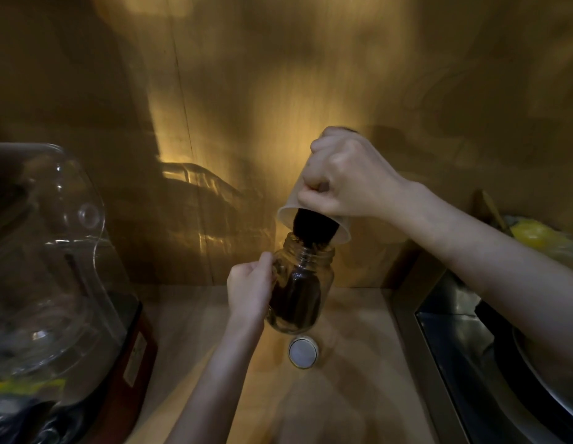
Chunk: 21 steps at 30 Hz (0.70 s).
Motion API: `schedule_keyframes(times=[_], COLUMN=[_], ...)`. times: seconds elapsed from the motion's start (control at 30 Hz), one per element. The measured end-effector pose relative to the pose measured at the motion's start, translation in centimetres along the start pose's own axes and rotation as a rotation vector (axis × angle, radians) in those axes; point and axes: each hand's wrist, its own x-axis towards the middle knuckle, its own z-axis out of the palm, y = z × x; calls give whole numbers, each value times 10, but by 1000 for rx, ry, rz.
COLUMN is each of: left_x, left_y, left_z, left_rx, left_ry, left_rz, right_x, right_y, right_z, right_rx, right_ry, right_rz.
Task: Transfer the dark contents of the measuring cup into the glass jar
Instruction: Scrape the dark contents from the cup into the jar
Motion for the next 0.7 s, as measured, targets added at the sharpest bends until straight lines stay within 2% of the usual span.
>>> schedule_keyframes(times=[0.7], left_x=[3], left_y=[3], left_z=[-6], left_rx=[-26], left_ry=[18], left_rz=[4], right_x=[7], right_y=[-4], right_z=[-3], right_rx=[-6], right_ry=[22], right_rz=[-38])
